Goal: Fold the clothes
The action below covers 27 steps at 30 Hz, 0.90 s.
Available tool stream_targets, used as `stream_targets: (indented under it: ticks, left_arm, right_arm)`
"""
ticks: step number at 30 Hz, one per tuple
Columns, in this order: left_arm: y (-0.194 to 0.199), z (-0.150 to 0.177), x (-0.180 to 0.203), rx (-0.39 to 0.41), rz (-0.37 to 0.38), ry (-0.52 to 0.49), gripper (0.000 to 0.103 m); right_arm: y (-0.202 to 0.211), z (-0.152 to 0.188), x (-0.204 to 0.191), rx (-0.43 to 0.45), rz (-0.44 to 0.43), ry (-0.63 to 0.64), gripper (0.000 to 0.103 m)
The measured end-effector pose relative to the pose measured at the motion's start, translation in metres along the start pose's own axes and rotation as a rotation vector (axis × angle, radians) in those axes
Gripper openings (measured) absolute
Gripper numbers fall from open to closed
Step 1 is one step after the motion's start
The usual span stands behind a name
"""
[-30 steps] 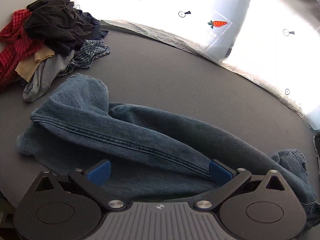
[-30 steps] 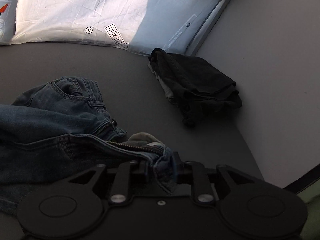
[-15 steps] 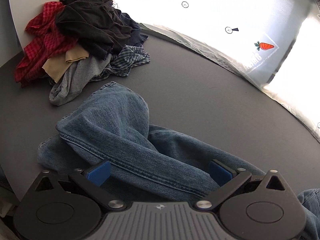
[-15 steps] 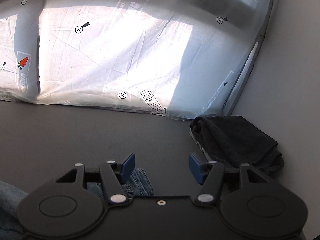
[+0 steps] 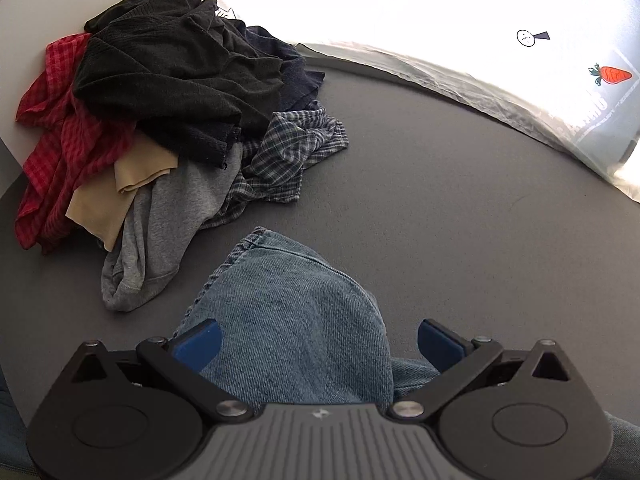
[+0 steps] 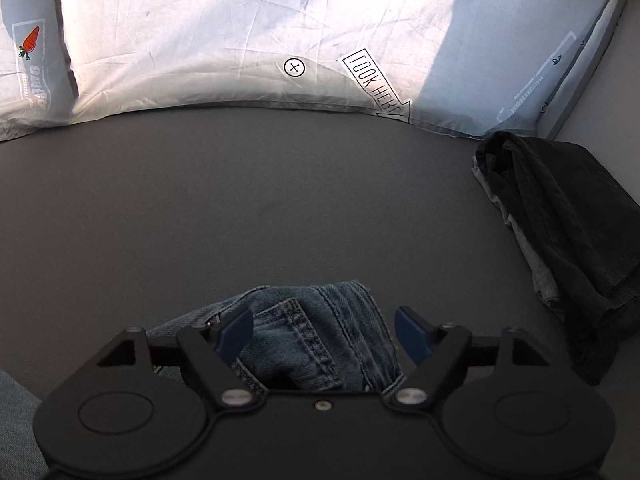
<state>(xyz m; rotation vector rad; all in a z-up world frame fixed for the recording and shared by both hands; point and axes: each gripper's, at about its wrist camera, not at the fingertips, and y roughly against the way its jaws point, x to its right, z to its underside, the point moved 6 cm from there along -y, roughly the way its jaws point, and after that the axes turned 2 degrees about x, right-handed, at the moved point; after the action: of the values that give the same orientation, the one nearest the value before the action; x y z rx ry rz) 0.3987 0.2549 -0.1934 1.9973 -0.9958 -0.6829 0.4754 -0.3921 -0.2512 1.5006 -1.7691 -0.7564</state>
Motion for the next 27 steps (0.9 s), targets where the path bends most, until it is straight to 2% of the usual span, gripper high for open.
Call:
stream_targets:
  ticks: [2, 5, 7, 9, 10, 12, 13, 14, 15, 16, 17, 19, 23, 27]
  left_arm:
    - [-0.021, -0.008, -0.004, -0.040, -0.006, 0.003, 0.103]
    - [-0.047, -0.012, -0.009, -0.111, -0.025, 0.069, 0.102]
    - [-0.058, -0.009, -0.009, -0.158, -0.014, 0.104, 0.102]
    - [-0.063, -0.006, -0.007, -0.174, -0.030, 0.097, 0.098]
    - [-0.064, -0.004, -0.006, -0.174, -0.043, 0.089, 0.093]
    - [-0.063, -0.002, -0.007, -0.171, -0.060, 0.089, 0.077]
    - [-0.061, -0.001, -0.009, -0.164, -0.067, 0.099, 0.065]
    - [-0.057, -0.001, -0.012, -0.156, -0.077, 0.112, 0.053]
    - [-0.053, -0.001, -0.015, -0.148, -0.089, 0.122, 0.044]
    - [-0.049, -0.002, -0.020, -0.140, -0.102, 0.131, 0.023]
    - [-0.042, -0.004, -0.024, -0.129, -0.100, 0.147, 0.016]
    - [-0.026, -0.009, -0.032, -0.098, -0.075, 0.189, 0.011]
    - [0.018, -0.023, -0.041, 0.011, -0.071, 0.215, 0.010]
    - [0.067, -0.055, -0.040, 0.143, 0.052, 0.282, 0.010]
  right_arm:
    - [-0.013, -0.004, -0.004, -0.027, -0.011, -0.028, 0.079]
    - [-0.030, -0.006, -0.010, -0.104, -0.039, -0.083, 0.079]
    - [-0.039, -0.003, -0.012, -0.159, -0.030, -0.113, 0.079]
    - [-0.045, 0.001, -0.013, -0.195, -0.014, -0.127, 0.077]
    - [-0.045, 0.002, -0.013, -0.194, -0.015, -0.138, 0.074]
    - [-0.040, 0.005, -0.011, -0.171, -0.019, -0.162, 0.051]
    - [-0.037, 0.007, -0.010, -0.155, -0.022, -0.173, 0.043]
    - [-0.031, 0.009, -0.007, -0.128, -0.029, -0.181, 0.029]
    - [-0.024, 0.011, -0.003, -0.098, -0.033, -0.187, 0.022]
    - [-0.015, 0.012, 0.002, -0.067, -0.031, -0.196, 0.020]
    - [-0.006, 0.012, 0.007, -0.033, -0.021, -0.208, 0.017]
    - [0.016, 0.010, 0.022, 0.046, 0.006, -0.244, 0.015]
    - [0.061, -0.002, 0.066, 0.211, 0.061, -0.349, 0.014]
    - [0.100, -0.022, 0.115, 0.371, 0.053, -0.435, 0.014]
